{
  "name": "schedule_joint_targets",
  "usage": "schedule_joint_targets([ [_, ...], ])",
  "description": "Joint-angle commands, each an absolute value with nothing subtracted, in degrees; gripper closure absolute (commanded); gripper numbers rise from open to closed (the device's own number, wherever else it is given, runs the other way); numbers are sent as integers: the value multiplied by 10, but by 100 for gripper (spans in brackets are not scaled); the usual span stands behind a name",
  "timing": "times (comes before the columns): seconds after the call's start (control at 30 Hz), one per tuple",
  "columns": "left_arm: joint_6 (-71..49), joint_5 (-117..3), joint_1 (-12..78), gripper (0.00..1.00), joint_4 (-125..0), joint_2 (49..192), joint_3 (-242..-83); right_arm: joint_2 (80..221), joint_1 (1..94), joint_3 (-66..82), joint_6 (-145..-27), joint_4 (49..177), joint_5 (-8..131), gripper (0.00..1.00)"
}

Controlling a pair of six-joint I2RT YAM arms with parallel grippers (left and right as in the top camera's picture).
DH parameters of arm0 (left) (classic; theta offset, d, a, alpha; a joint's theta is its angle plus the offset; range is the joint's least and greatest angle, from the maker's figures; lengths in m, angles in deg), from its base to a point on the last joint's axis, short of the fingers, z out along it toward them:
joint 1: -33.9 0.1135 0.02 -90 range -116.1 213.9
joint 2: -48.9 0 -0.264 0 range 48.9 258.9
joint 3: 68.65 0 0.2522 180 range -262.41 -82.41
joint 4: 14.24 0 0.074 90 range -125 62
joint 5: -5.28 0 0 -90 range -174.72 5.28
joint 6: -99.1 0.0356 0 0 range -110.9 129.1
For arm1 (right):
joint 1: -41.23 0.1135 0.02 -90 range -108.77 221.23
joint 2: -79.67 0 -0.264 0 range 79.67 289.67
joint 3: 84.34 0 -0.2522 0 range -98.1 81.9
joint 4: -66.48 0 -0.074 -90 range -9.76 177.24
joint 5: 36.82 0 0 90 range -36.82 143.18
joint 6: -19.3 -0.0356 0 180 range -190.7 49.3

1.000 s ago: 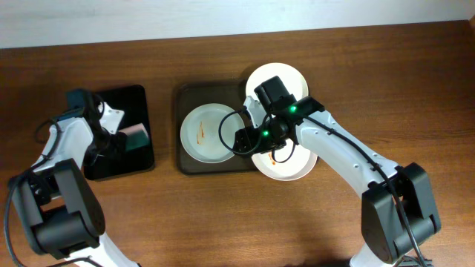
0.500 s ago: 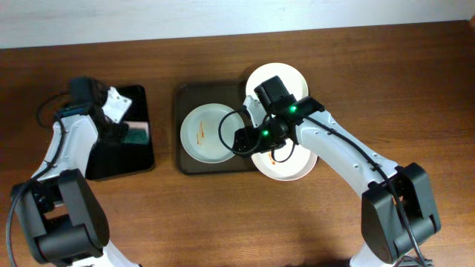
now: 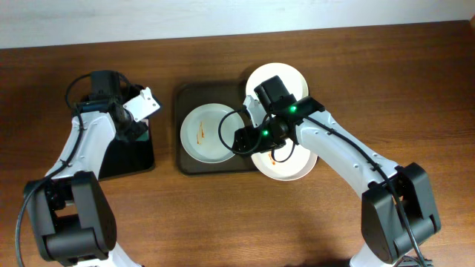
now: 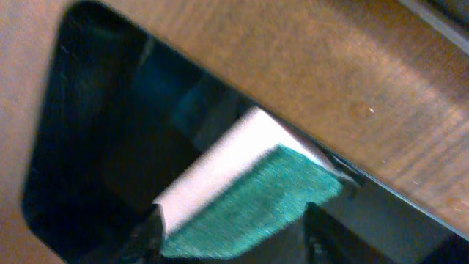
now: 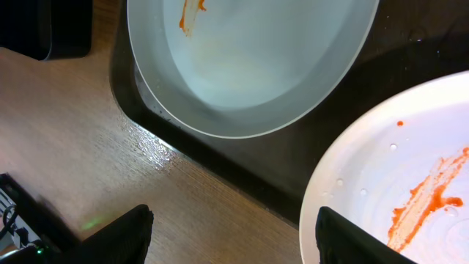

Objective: Clean dirty plates on tray and stack at the side
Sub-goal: 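Grasp the green-and-pink sponge with the left gripper and lift it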

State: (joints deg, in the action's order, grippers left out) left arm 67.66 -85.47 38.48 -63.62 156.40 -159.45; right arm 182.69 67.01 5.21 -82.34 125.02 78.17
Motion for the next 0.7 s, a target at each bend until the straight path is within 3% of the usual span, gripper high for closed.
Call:
schedule_joint_targets([
  [0.0,645,-834,399,46,-584,1607,-1605,1820,675,51,-822,1248,785,24],
  [0.13,518,-900,416,50,-574,1667,-1605,1820,675,51,-822,1248,785,24],
  [0.2,517,-935,417,51,-618,1667,-1605,1820,675,51,-822,1248,784,24],
  [0.37,442,-958,416,37,-728,1612,-1617,1820,675,51,-821,1248,784,22],
  [0.47,388,-957,416,40,-761,1575,-1617,1820,675,51,-821,1248,784,22],
  [0.57,252,-921,416,38,-839,1575,-1617,1820,675,51,-821,1248,784,21],
  [0.67,205,-897,416,35,-889,1575,-1616,1820,675,51,-821,1248,784,21],
])
